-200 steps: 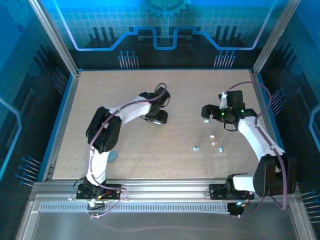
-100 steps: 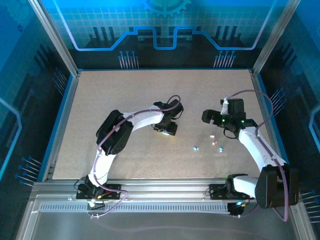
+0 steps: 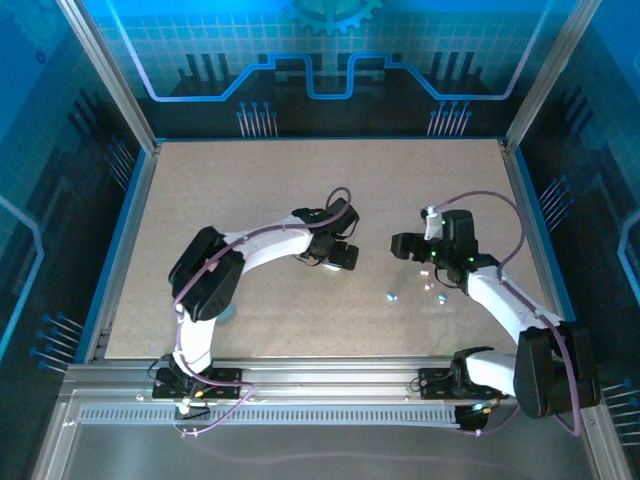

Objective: Insert wireless bluetooth earbuds into charging case

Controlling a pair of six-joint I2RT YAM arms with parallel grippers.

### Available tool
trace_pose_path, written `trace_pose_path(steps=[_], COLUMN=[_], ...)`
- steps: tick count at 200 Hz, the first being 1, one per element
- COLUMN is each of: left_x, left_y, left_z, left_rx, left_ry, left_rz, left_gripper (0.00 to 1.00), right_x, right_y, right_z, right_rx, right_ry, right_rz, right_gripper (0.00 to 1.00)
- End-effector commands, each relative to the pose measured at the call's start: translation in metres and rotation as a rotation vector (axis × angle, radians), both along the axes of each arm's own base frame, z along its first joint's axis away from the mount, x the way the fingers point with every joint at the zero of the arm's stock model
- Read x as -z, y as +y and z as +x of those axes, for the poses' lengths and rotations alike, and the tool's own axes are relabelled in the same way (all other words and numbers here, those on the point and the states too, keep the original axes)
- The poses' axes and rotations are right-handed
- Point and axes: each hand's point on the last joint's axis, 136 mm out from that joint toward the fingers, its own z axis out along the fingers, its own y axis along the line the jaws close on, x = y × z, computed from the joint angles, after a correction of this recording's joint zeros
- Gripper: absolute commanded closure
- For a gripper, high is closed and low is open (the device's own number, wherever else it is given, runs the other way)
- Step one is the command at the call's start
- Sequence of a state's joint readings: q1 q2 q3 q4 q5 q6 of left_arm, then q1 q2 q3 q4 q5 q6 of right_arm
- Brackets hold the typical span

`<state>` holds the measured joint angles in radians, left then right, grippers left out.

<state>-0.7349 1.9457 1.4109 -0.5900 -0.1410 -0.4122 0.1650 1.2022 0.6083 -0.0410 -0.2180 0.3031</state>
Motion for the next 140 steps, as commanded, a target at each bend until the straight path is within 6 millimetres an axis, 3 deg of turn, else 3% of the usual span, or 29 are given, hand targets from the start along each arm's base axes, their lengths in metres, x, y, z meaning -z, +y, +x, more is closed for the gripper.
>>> trace_pose_path(steps=[1, 33, 65, 140], left_x=[-0.046, -0.078, -0.1, -0.129], left_y=[-0.001, 0.025, 0.051, 0.093], left_z=[0.012, 0.021, 0.024, 0.026], left_rx=[-0.013, -0.113, -0.176, -0.264], left_ry=[-0.136, -0.242, -0.35, -0.523], left_rz=[-0.115, -0.22, -0.266, -0.305], left_gripper=[0.08, 0.07, 0.05, 0.01], right_x=[-0.008, 0.005, 0.02, 0.053], right_y=[0.035, 0.086, 0.13, 0.166], right_z=[0.004, -0.004, -0.018, -0.006], right_rx=[-0.183, -0.405, -0.622, -0.761], right_ry=[-0.101, -0.123, -0.192, -0.3], right_rz=[-0.022, -0.078, -0.131, -0.222], right_gripper=[0.22, 0.28, 0.25, 0.23])
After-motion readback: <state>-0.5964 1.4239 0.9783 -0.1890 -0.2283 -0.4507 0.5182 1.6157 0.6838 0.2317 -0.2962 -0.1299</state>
